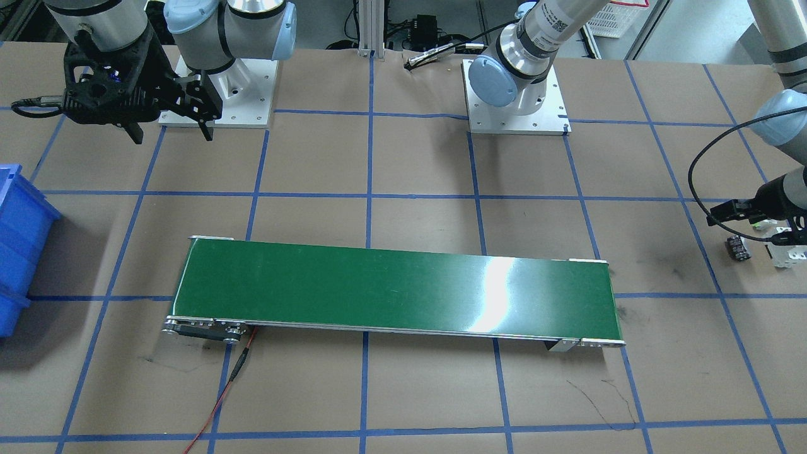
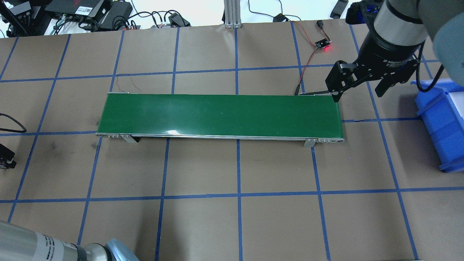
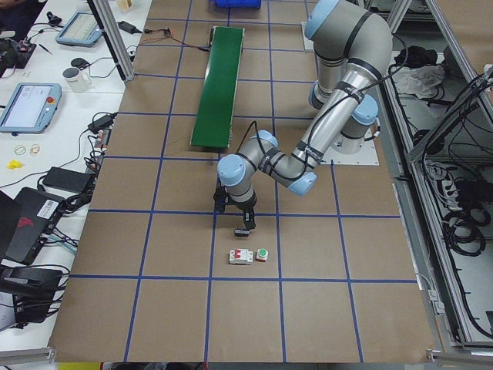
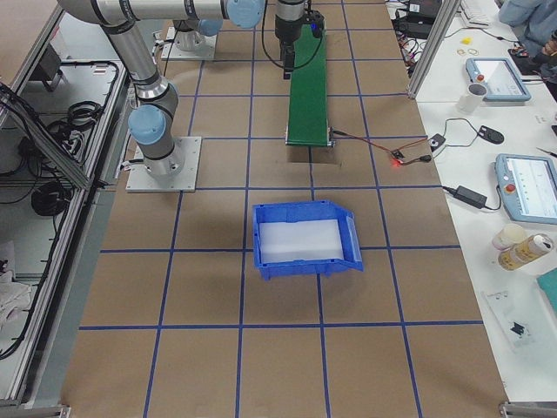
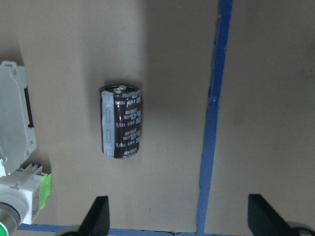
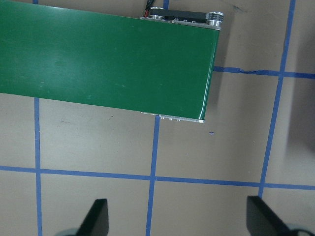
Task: Move capacitor from left to right
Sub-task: 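Grasp the brown capacitor with the left gripper and lift it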
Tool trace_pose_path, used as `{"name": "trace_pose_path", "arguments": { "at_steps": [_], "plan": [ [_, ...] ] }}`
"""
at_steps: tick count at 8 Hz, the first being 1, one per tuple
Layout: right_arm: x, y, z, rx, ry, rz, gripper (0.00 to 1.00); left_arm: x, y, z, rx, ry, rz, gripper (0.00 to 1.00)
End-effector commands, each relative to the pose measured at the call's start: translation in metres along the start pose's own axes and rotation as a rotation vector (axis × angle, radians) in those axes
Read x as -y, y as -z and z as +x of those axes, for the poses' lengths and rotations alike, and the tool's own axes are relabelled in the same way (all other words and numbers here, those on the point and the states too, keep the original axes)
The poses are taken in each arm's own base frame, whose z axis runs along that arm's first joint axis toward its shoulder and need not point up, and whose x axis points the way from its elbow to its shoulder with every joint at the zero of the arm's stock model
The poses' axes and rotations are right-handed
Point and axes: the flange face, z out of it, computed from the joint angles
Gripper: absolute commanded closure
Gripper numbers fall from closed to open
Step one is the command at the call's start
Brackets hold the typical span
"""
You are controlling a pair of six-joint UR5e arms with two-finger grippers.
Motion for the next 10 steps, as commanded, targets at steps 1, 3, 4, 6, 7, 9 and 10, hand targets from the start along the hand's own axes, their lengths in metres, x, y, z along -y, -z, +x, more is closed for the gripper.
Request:
{"name": "trace_pose_path", "arguments": {
  "at_steps": [1,3,4,6,7,9,10],
  "plan": [
    [-0.002,-0.002,0.000,0.003,0.002,-0.017,0.00,0.005,-0.009,-0.003,-0.007,0.001,-0.004,0.01],
    [-0.002,-0.002,0.000,0.003,0.000,-0.017,0.00,0.013,-0.019,-0.009,0.022,0.004,0.021,0.05],
    [-0.002,-0.001,0.000,0.003,0.002,-0.017,0.00,0.014,-0.022,-0.009,0.016,0.003,0.018,0.14],
    [-0.002,-0.001,0.000,0.003,0.003,-0.015,0.00,0.015,-0.025,-0.009,0.015,0.002,0.015,0.29],
    [-0.002,-0.001,0.000,0.003,0.003,-0.017,0.00,0.016,-0.026,-0.010,0.023,-0.002,0.022,0.37],
    [-0.002,0.000,0.001,0.001,0.003,-0.014,0.00,0.018,-0.022,-0.014,0.053,-0.013,0.040,0.36],
    [-0.001,-0.001,0.001,0.001,0.003,-0.016,0.00,0.018,-0.022,-0.014,0.054,-0.013,0.039,0.35]
  ]
}}
